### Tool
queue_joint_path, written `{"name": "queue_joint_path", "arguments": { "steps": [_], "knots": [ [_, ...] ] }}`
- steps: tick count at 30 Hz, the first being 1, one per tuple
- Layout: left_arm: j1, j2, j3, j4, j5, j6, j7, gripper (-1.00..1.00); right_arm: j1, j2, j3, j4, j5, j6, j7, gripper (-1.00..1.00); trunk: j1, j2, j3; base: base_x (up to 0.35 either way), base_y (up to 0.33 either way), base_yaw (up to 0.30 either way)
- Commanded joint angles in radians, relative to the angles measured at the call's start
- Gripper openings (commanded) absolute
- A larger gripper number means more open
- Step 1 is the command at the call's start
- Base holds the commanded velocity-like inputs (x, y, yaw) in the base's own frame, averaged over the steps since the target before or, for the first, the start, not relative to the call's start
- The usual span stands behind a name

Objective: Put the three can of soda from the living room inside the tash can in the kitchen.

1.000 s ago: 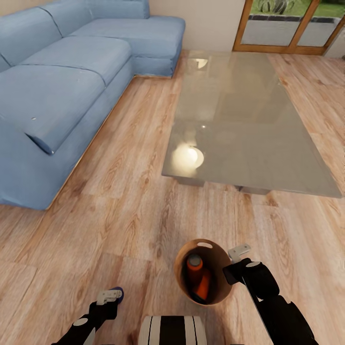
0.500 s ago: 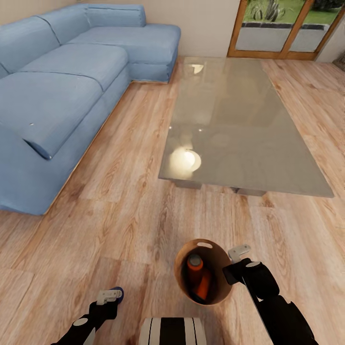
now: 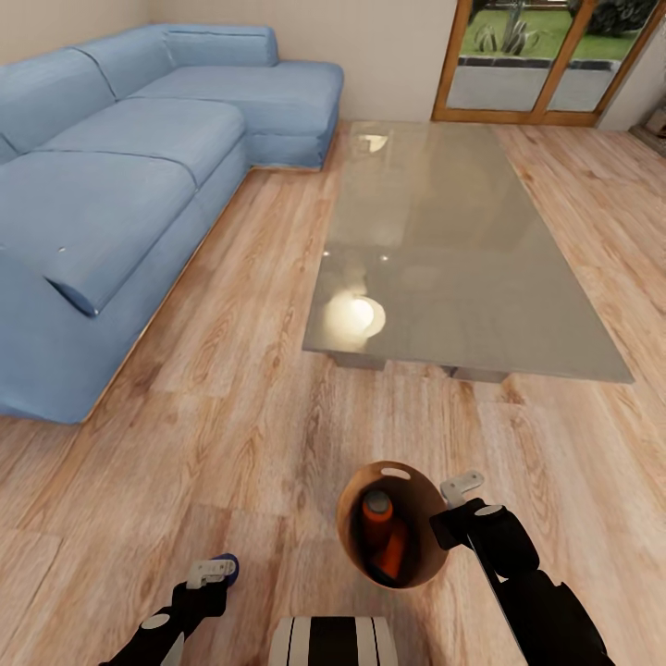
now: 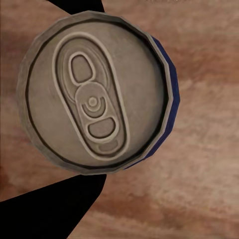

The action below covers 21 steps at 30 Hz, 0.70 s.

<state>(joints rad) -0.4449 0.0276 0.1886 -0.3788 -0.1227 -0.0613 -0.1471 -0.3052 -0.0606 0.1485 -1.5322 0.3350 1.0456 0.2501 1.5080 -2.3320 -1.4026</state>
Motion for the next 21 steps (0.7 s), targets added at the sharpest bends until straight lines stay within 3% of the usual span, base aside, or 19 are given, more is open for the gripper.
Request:
{"name": "queue_joint_path", "arguments": {
  "steps": [1,15,21],
  "knots": [
    [0.000,0.000,0.000,0.000,0.000,0.000,0.000,-1.00,0.000,0.000,0.000,0.000,-0.016,0.002,0.001,-1.00,0.000,0.000,0.002,0.000,0.000,-0.003],
    [0.000,0.000,0.001,0.000,-0.001,0.000,0.000,-1.00,0.000,-0.001,0.001,0.000,-0.016,0.002,0.001,-1.00,0.000,0.000,0.025,0.000,0.000,0.000],
    [0.000,0.001,0.003,0.001,0.000,0.014,-0.001,-1.00,0.000,-0.001,0.001,0.000,-0.016,0.002,0.001,-1.00,-0.023,0.042,0.053,0.000,0.000,0.000]
  ]
}}
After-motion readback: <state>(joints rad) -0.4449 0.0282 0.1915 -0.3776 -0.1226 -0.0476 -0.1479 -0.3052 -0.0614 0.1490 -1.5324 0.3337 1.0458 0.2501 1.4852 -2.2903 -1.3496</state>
